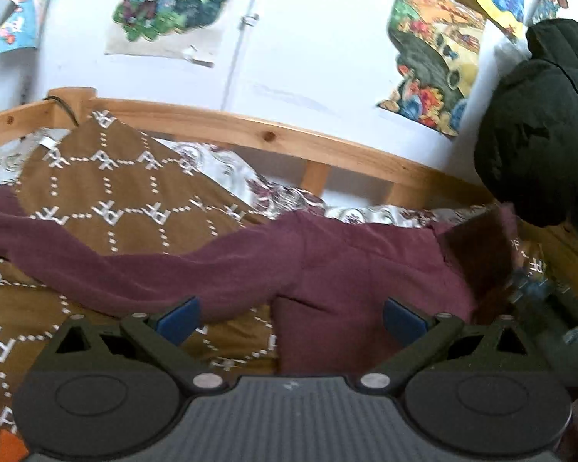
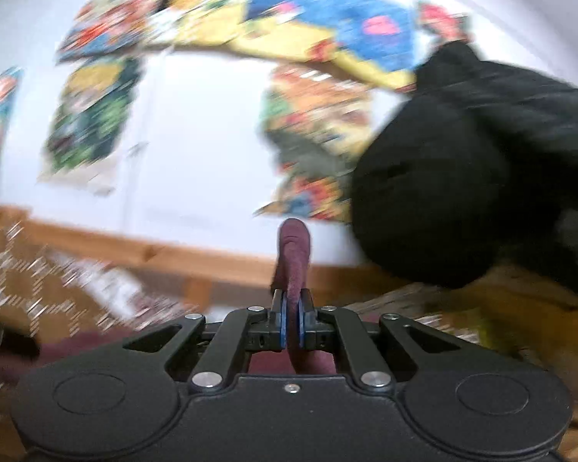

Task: Fold small clothes
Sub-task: 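Grasp a sleeve cuff with the right gripper and lift it, then lay the held sleeve across the sweatshirt back and open the right gripper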

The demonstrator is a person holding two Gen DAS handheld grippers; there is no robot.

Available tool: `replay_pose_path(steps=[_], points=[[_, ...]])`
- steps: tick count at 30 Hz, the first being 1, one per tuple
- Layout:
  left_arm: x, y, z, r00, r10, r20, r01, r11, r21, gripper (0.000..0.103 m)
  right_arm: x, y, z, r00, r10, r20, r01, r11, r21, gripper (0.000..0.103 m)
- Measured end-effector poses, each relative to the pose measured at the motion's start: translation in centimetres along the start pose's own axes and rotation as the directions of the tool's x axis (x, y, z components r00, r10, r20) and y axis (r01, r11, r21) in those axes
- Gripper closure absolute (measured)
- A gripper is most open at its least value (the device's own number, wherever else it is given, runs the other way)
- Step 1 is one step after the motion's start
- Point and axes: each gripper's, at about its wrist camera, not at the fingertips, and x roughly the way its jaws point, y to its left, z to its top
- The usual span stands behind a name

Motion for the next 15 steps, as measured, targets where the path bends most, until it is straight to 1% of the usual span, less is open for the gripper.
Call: replay_pose_path(steps=[2, 4, 6, 7, 9, 10, 11, 12, 14, 15], points=[[0.1, 0.4, -0.1, 1.000, 0.011, 0.000, -0.011, 1.000, 0.003, 0.001, 0.6, 2.0, -1.0, 0.997, 0.064, -0.051, -0.066, 0.998, -0.026, 0.098], [0.4, 0.6, -0.2, 1.000, 0.018, -0.009, -0.018, 1.000, -0.001, 0.001, 1.1, 3.6, -2.4, 0.984, 0.138, -0.115, -0.144, 0.988, -0.048, 0.098], [0.5, 0.8, -0.2, 0.999, 0.029, -0.013, -0.029, 1.000, -0.002, 0.001, 1.2, 4.4, -3.3, 0.964, 0.199, -0.175, -0.213, 0.975, -0.064, 0.097], [0.6, 0.9, -0.2, 0.999, 0.034, -0.013, -0.034, 0.999, -0.001, 0.001, 1.3, 5.0, -3.8, 0.949, 0.236, -0.212, -0.255, 0.964, -0.072, 0.095], [0.6, 1.0, -0.3, 0.999, 0.043, -0.012, -0.043, 0.999, 0.004, 0.001, 0.8, 5.2, -4.4, 0.925, 0.288, -0.248, -0.316, 0.945, -0.083, 0.089], [0.5, 1.0, -0.4, 0.999, 0.045, -0.011, -0.045, 0.999, 0.008, 0.001, 0.3, 5.2, -4.6, 0.906, 0.326, -0.270, -0.362, 0.927, -0.096, 0.081], [0.5, 1.0, -0.4, 0.999, 0.047, -0.011, -0.046, 0.999, 0.012, 0.001, -0.2, 5.2, -4.8, 0.893, 0.350, -0.283, -0.392, 0.914, -0.107, 0.069], [0.5, 0.9, -0.4, 0.999, 0.048, -0.011, -0.048, 0.999, 0.016, 0.001, -0.8, 5.1, -4.9, 0.879, 0.374, -0.295, -0.422, 0.899, -0.116, 0.062], [0.6, 0.7, -0.6, 0.999, 0.049, -0.016, -0.048, 0.999, 0.025, 0.001, -2.3, 4.7, -5.0, 0.833, 0.443, -0.331, -0.504, 0.854, -0.129, 0.044], [0.6, 0.6, -0.6, 0.999, 0.049, -0.018, -0.048, 0.998, 0.029, 0.001, -2.9, 4.2, -5.2, 0.810, 0.473, -0.346, -0.541, 0.831, -0.130, 0.040]])
